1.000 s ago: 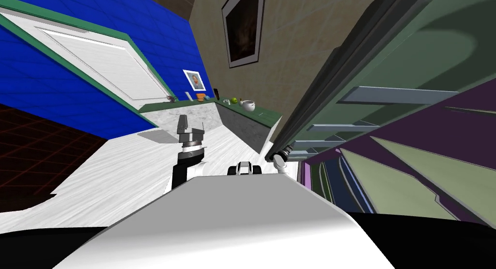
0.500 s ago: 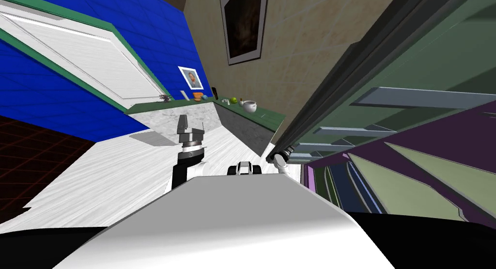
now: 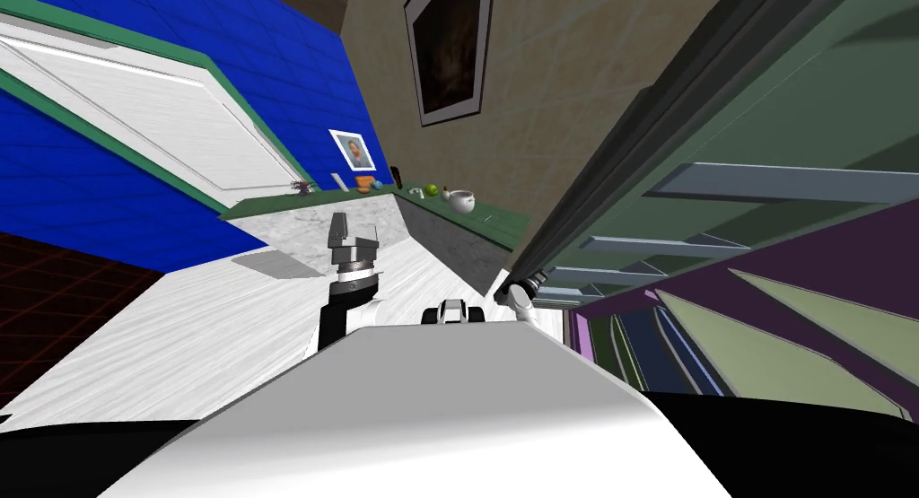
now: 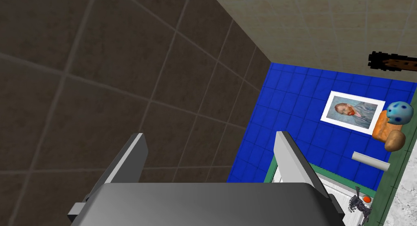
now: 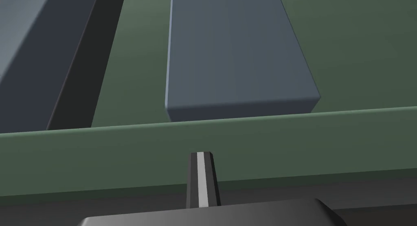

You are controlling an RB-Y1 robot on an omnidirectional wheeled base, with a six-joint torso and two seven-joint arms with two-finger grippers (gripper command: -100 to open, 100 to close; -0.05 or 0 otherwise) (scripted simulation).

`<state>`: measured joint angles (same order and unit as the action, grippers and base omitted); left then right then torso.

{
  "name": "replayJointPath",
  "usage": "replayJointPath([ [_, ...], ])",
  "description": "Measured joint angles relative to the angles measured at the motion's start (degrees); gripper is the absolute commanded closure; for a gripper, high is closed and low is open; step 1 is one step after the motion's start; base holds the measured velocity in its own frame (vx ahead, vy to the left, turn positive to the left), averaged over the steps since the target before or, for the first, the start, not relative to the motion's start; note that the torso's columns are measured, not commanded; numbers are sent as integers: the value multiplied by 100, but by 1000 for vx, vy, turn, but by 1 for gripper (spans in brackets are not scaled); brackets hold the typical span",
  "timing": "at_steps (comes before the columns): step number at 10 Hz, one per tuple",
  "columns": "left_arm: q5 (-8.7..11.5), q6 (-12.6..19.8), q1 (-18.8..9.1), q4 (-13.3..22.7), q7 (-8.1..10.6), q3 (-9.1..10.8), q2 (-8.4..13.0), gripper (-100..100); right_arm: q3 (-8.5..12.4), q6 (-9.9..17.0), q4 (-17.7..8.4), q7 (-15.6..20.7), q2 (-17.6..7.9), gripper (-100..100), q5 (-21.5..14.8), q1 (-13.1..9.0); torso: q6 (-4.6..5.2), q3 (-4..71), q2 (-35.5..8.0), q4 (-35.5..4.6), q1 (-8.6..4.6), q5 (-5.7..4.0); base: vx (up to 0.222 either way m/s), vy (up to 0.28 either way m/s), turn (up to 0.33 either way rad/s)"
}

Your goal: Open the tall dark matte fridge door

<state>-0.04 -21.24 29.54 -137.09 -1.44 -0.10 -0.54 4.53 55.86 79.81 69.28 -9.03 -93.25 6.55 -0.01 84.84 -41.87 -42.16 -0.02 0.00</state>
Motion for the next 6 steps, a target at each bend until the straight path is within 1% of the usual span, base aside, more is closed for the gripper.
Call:
replayJointPath([
  [2, 0, 0, 0, 0, 0, 0, 0, 0, 119, 130, -56, 67, 37, 100, 32, -59, -2, -19, -27, -9, -9, -4, 247, 58, -28],
  [3, 0, 0, -1, 0, 0, 0, 0, 0, 165, 173, -27, 108, 58, 100, 51, -56, 0, -35, -55, -16, 3, 0, 271, 64, -45],
  [4, 0, 0, 0, 0, 0, 0, 0, 0, 231, 236, -14, 178, 90, 100, 78, -77, 0, -31, -44, -15, 5, 1, 139, 28, -7],
  [5, 0, 0, -2, 0, 0, 0, 0, 0, 239, 251, -13, 194, 94, -100, 81, -84, 1, -48, -79, -21, -7, -2, 10, 4, -45],
  [6, 0, 1, -3, 1, 0, 0, 0, 0, 271, 219, 78, 336, 115, -100, 144, -156, 2, -64, -101, -30, -11, -3, -21, 2, -28],
])
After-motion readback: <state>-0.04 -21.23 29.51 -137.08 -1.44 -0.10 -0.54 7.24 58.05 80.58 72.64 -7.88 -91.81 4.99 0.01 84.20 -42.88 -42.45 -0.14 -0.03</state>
